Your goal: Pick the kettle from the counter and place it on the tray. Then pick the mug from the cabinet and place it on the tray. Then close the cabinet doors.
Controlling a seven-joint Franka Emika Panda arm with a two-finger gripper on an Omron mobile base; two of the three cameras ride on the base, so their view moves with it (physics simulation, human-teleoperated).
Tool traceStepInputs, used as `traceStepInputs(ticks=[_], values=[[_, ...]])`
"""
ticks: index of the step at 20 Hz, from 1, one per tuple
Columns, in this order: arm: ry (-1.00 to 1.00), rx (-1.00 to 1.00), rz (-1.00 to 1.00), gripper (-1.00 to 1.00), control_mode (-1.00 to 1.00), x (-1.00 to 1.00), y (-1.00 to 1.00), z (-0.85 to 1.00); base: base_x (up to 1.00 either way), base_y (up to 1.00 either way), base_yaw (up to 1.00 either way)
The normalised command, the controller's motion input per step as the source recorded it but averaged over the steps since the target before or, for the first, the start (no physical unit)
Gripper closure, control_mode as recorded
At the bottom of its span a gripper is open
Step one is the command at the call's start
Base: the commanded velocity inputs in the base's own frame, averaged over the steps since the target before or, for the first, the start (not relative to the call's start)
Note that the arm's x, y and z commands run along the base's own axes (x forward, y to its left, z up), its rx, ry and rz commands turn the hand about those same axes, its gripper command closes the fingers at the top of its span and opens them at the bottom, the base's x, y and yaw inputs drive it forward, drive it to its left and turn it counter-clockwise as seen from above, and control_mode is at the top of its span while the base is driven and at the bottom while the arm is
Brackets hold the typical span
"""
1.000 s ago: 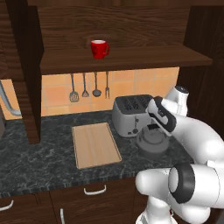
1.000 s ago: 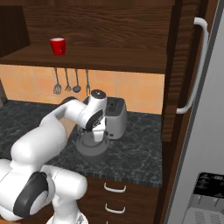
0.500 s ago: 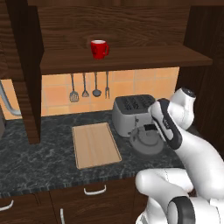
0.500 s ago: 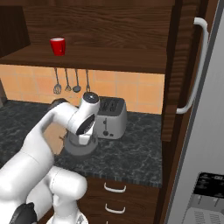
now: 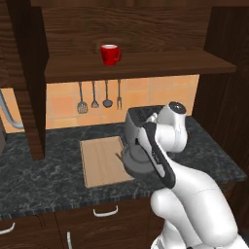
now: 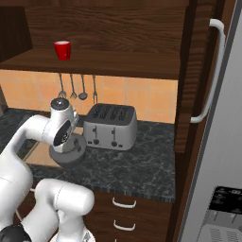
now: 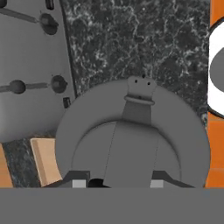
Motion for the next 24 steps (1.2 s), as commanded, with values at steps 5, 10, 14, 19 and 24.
traceStepInputs(ticks=[5, 10, 14, 19, 24], values=[[0.04, 0.0, -0.22, 1.0, -1.0, 0.47, 0.89, 0.02, 0.0, 0.0, 0.0], [0.03, 0.03, -0.09, 1.0, -1.0, 0.74, 0.65, 0.06, 0.0, 0.0, 0.0], [0.06, 0.01, -0.09, 1.0, -1.0, 0.86, 0.46, 0.0, 0.0, 0.0, 0.0], [0.01, 0.03, -0.09, 1.0, -1.0, 0.66, 0.38, 0.01, 0.0, 0.0, 0.0], [0.0, 0.08, -0.09, 1.0, -1.0, 0.56, 0.2, 0.0, 0.0, 0.0, 0.0]])
